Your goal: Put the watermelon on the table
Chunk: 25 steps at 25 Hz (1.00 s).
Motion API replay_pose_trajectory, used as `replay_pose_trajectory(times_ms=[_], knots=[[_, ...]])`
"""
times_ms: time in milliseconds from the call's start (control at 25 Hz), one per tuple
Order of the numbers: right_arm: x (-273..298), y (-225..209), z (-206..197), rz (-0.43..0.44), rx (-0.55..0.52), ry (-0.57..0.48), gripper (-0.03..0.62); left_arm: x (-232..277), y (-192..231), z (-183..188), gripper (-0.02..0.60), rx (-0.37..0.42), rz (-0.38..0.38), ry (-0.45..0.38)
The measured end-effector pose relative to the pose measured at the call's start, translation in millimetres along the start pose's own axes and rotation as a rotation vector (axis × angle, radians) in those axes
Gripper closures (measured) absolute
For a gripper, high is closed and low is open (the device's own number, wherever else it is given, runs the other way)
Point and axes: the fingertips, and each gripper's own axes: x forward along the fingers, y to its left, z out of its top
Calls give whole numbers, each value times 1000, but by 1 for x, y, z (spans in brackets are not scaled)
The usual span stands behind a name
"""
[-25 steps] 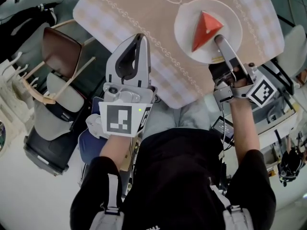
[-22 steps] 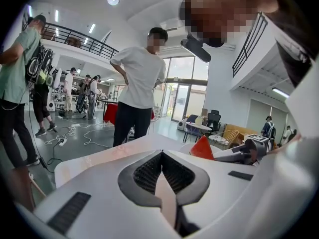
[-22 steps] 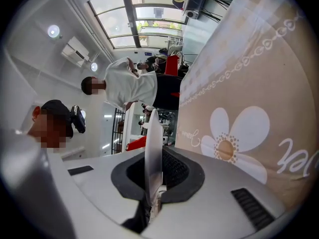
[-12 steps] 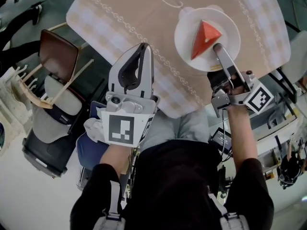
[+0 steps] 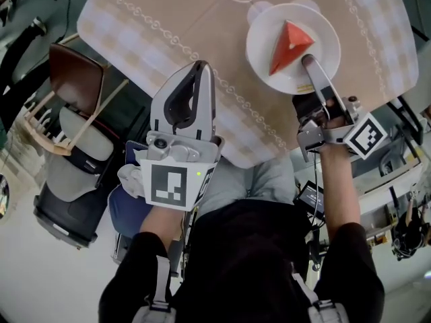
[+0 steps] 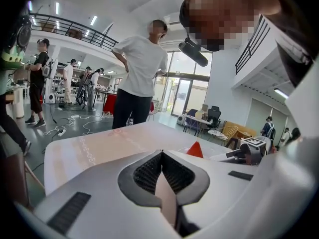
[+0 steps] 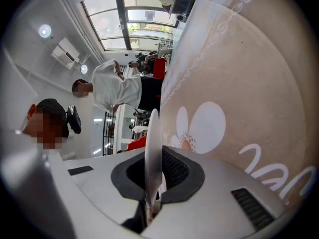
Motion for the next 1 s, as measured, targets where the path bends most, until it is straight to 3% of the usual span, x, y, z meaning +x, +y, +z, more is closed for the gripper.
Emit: replay_pose_trajectory(times_ms=[720, 1000], knots=[[3, -27, 2, -116, 65, -24, 576, 9, 6, -6, 571, -13, -8, 14], [2, -36, 3, -219, 108, -18, 570, 12, 5, -7, 571, -17, -7, 21]])
